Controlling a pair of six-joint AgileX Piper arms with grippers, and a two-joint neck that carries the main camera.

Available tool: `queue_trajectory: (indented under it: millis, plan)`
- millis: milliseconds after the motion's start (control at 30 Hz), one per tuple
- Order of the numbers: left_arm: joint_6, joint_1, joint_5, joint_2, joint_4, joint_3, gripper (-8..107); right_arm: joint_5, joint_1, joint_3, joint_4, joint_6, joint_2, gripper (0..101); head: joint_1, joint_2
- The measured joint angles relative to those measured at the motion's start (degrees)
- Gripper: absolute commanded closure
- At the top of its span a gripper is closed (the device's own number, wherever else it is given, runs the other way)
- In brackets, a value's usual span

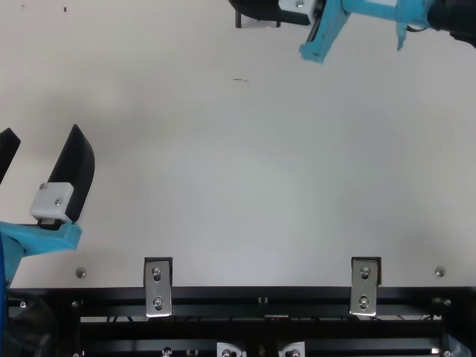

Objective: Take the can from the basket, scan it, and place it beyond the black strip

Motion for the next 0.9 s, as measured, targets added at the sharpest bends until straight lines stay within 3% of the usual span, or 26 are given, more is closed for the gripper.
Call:
queue_trajectory:
  millis: [700, 900]
  plan:
    - [0.0, 0.0, 0.0, 0.0, 0.0, 0.0, 9, -2.0, -1.0, -2.2, -1.4, 2.1, 3.1, 101, 0.0, 0.0]
    - [0.0, 0.0, 0.0, 0.0, 0.0, 0.0, 9, -2.3, -1.4, -2.3, 0.6, 1.6, 3.5, 101, 0.0, 0.0]
